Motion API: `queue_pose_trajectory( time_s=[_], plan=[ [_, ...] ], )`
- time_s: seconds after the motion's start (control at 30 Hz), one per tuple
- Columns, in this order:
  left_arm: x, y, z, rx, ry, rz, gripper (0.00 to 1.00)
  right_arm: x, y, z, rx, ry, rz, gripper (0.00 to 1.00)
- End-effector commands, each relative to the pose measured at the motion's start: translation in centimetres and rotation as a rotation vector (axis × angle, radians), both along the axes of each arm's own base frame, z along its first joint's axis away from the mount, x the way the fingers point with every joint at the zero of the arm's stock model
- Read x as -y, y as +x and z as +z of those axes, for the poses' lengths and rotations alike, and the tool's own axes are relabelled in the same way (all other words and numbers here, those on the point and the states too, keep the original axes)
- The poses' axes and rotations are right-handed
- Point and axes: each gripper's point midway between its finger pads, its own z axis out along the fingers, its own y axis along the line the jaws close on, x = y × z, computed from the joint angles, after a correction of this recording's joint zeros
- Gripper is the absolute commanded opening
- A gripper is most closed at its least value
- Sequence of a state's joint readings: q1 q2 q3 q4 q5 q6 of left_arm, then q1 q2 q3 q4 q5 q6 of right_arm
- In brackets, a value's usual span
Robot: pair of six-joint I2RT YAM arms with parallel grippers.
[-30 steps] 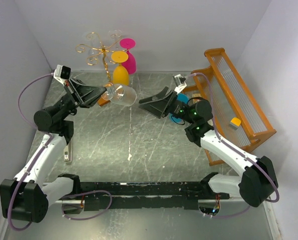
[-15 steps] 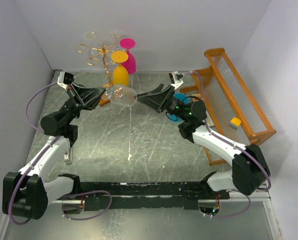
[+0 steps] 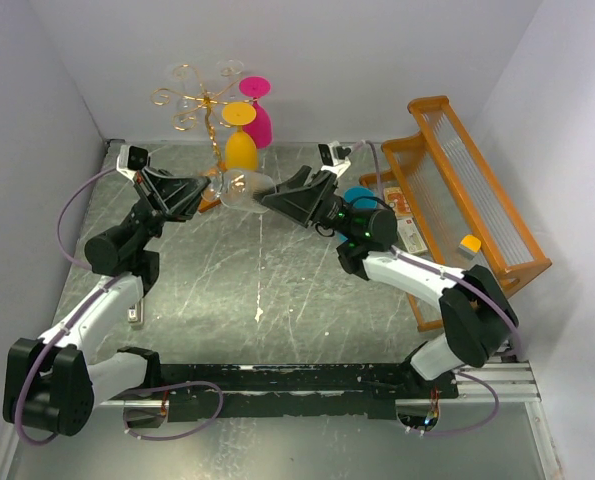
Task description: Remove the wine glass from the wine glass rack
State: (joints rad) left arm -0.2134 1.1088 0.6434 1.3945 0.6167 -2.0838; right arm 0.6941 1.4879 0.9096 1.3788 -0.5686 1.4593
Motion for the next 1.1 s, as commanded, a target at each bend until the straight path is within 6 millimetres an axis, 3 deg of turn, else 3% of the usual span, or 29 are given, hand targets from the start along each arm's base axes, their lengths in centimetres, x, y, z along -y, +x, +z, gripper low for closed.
queue_pose_trajectory(
  time_s=[0.0,0.13,0.37,0.47,0.6,0.7,0.83,1.07],
  plan=[
    [-1.4,-4.0,3.2,0.1,-0.135,-0.11,0.07,1.0,-2.3,3.2,0.124,0.126,0.044,0.5],
    [-1.2,-4.2,3.3,0.104,-0.135,-0.124,0.07,1.3,-2.6,4.0,0.148,0.155,0.042,0.46],
    [-0.7,-4.4,3.1,0.114,-0.116,-0.129,0.08,1.7,-3.2,4.9,0.177,0.18,0.046,0.16],
    [-0.3,-4.3,2.5,0.109,-0.077,-0.11,0.24,2.2,-3.8,6.3,0.213,0.206,0.047,0.0],
    [0.3,-3.9,1.2,0.094,-0.014,-0.064,0.52,2.8,-4.5,6.9,0.242,0.199,0.016,0.0],
    [0.9,-3.6,-0.6,0.068,0.056,-0.035,0.74,2.8,-4.4,5.6,0.236,0.128,-0.034,0.0],
    [1.7,-2.8,-4.3,-0.015,0.174,0.006,0.84,2.6,-3.6,2.5,0.196,-0.031,-0.135,0.0],
    [3.1,-1.5,-12.3,-0.137,0.491,0.026,1.0,3.3,-2.1,-8.4,0.061,-0.504,-0.284,0.0]
  ],
)
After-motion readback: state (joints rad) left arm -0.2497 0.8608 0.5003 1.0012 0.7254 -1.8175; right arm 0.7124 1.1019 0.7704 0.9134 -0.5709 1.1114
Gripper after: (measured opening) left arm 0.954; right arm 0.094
